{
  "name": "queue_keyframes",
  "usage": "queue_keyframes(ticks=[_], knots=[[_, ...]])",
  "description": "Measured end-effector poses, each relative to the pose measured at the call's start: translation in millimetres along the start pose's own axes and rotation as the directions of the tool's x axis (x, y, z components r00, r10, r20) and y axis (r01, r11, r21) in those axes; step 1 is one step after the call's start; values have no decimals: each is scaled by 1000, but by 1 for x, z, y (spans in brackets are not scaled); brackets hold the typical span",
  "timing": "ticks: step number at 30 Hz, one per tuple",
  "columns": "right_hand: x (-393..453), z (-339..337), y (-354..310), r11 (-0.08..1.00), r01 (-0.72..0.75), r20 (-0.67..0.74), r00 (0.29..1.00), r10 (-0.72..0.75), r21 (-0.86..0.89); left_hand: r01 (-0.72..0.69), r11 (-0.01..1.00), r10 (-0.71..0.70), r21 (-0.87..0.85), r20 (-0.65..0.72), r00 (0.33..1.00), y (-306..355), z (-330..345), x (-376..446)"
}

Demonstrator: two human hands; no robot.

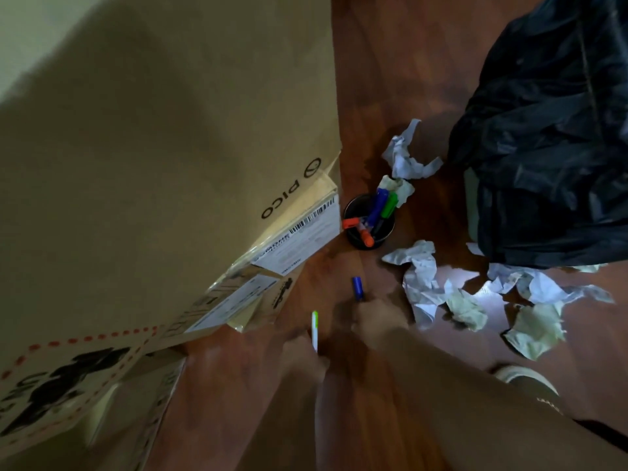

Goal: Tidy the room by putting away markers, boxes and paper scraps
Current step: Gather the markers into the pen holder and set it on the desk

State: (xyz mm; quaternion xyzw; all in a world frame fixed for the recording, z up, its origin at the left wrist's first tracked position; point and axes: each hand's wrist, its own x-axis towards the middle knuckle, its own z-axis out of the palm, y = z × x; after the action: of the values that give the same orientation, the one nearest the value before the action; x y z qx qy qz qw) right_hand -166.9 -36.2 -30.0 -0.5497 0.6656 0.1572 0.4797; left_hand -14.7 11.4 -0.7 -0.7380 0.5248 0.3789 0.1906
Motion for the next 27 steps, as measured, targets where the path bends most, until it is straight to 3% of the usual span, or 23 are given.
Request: queue_keyframes(ticks=[3,6,8,10,12,15,20,24,27], knots=[[-5,1,9,999,-6,-29,1000,7,37,-66,984,47,-163,-113,992,-2,1,0],[-29,-10,18,989,116,-238,967,-91,93,-239,921,165,-307,-248,955,28,-9,-3],[-48,-28,18,957,214,-405,907,-120,195,-401,857,249,-323,-422,872,56,-28,-10],[-55,-47,13,913,269,-444,889,-112,307,-543,770,256,-334,-619,743,79,-45,-9],[-65,-76,13,875,305,-487,868,-94,376,-624,694,228,-359,-713,663,106,-64,-17],[-79,-116,14,832,341,-573,819,-34,438,-610,674,181,-416,-708,683,133,-76,-20],[-80,-158,5,825,349,-591,807,-24,444,-479,799,166,-363,-633,756,150,-86,-7],[-68,-171,0,820,335,-588,809,2,464,-362,874,141,-325,-542,828,154,-87,4],[-56,-172,-6,781,331,-529,849,-1,530,-341,880,132,-330,-521,843,151,-77,-2]])
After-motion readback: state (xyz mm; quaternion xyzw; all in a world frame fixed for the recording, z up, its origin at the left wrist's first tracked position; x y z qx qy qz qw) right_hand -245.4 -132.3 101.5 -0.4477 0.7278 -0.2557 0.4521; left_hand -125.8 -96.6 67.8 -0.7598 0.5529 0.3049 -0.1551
